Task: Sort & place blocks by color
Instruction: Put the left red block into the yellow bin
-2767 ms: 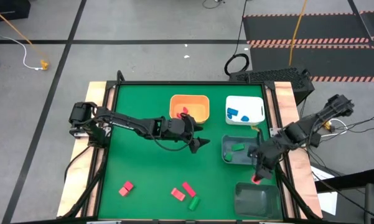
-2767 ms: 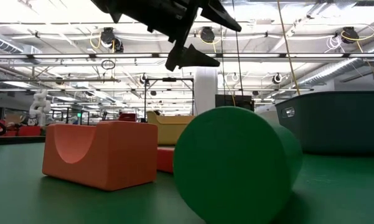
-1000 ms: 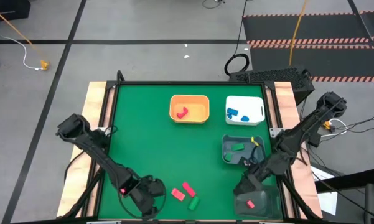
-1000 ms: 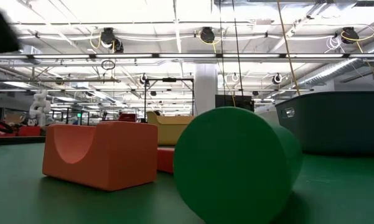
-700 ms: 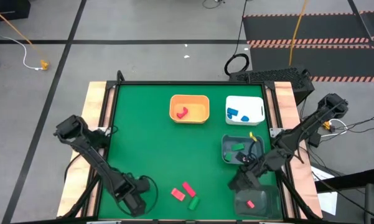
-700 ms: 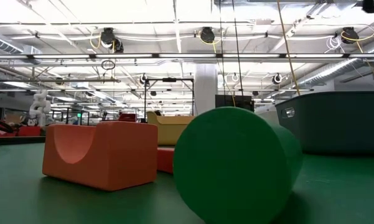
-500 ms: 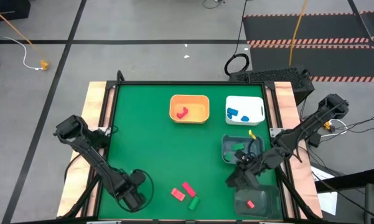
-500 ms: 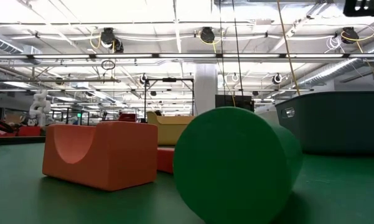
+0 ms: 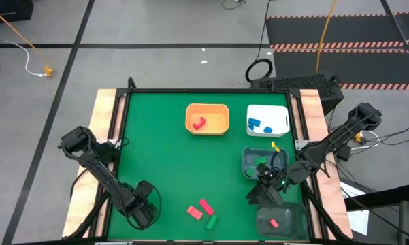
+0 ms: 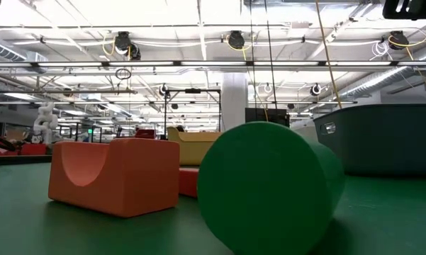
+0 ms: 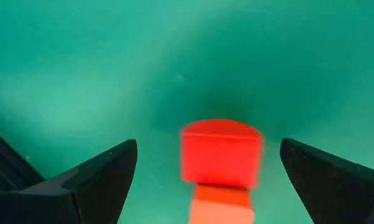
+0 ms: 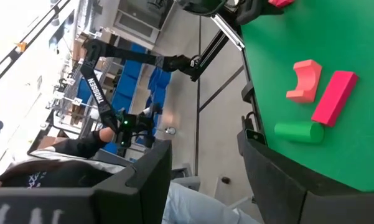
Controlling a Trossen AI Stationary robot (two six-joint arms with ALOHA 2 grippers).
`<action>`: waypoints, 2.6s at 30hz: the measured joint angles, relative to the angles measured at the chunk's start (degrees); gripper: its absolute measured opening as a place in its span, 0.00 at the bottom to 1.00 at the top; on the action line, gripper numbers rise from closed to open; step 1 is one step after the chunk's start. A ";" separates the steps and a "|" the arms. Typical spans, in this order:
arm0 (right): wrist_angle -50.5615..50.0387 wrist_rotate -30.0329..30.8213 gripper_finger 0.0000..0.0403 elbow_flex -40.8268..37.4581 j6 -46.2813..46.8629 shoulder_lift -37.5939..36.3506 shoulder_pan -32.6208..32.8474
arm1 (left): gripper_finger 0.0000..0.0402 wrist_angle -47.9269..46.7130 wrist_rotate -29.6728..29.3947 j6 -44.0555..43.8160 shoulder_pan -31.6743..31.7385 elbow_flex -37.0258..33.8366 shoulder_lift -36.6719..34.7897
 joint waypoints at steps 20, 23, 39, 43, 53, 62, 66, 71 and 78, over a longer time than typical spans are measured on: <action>-0.52 0.02 0.47 0.00 -1.53 0.00 0.02 | 0.43 13.72 1.93 -3.00 -0.45 -6.05 -0.31; -0.67 0.02 0.47 0.00 -1.70 0.00 0.02 | 0.43 13.65 1.47 -3.86 -0.57 -6.10 -0.26; 0.42 0.07 0.47 0.00 -2.46 -0.02 -2.84 | 0.43 13.77 -11.02 1.29 5.83 -5.49 -10.13; 0.44 -0.04 0.47 0.00 -4.18 -0.02 -5.16 | 0.43 13.92 -20.06 6.34 11.05 -5.46 -14.84; 0.73 0.00 0.47 0.00 -15.44 -1.60 -15.05 | 0.43 29.67 -24.02 37.08 31.50 -5.46 -16.65; 0.70 0.00 0.47 -0.01 -22.14 -1.73 -22.83 | 0.43 43.51 -24.91 57.73 47.66 -5.42 -16.70; 0.68 0.00 0.47 0.00 -24.41 -1.73 -26.15 | 0.43 43.40 -24.78 62.98 52.74 -5.42 -16.70; 0.68 0.07 0.47 -0.01 -26.91 -1.73 -29.78 | 0.43 43.34 -23.32 67.26 56.59 -5.42 -16.70; 0.48 4.75 0.47 -0.02 -27.19 -1.73 -33.02 | 0.43 44.06 -22.91 69.81 59.76 -5.37 -14.92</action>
